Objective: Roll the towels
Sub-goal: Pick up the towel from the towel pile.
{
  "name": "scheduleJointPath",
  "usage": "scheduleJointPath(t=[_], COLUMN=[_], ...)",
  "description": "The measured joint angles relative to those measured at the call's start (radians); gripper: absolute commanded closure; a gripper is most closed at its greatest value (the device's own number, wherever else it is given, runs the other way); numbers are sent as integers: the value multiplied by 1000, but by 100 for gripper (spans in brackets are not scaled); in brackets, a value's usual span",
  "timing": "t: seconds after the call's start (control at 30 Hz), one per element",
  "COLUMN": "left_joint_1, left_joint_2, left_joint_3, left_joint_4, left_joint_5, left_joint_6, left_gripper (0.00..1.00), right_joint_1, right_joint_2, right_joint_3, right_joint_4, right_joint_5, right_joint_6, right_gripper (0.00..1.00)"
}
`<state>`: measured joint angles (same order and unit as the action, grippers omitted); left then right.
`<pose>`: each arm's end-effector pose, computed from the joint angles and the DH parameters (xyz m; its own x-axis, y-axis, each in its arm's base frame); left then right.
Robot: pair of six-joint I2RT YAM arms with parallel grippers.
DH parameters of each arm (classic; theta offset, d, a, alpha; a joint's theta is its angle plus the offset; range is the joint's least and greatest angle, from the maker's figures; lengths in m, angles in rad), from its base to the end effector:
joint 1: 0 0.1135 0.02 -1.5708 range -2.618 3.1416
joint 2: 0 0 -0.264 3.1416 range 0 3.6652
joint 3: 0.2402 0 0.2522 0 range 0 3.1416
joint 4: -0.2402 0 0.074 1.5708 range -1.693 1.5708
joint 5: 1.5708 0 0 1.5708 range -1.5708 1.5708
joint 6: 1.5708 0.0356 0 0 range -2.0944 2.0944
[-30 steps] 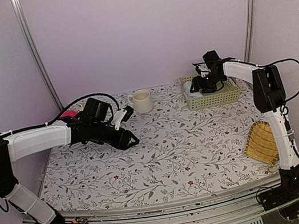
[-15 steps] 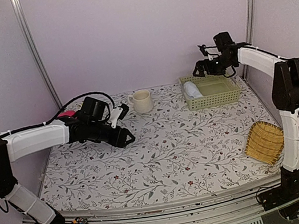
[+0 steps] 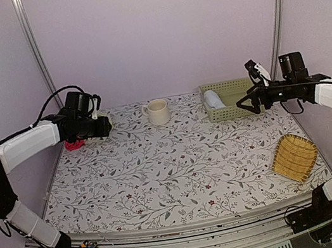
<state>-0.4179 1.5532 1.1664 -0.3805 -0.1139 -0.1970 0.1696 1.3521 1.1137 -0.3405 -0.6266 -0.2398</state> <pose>0.3156 -0.1357 0.2647 -0.6865 0.0921 -0.7213 0.1979 0.9782 -0.0635 0.2932 0.0714 0.3154 -0.3764 -0.2596 -0.8893 -0.7308 0.6732 0.1128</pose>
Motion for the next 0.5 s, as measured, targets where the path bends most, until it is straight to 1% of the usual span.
scheduleJointPath(t=[0.1, 0.2, 0.4, 0.5], left_joint_1=[84, 132, 198, 227], left_joint_2=[33, 80, 262, 357], left_joint_3=[71, 134, 305, 387], left_joint_4=[0, 0, -5, -16], left_joint_5=[-52, -89, -109, -114], left_joint_6=[-38, -65, -95, -99], left_gripper=[53, 55, 64, 66], right_joint_1=[0, 0, 0, 0], right_joint_2=[-106, -148, -159, -159], right_joint_3=[-150, -221, -240, -240], right_joint_4=[21, 35, 61, 66], right_joint_5=[-73, -138, -197, -200], right_joint_6=[-64, -102, -147, -159], right_gripper=[1, 1, 0, 0])
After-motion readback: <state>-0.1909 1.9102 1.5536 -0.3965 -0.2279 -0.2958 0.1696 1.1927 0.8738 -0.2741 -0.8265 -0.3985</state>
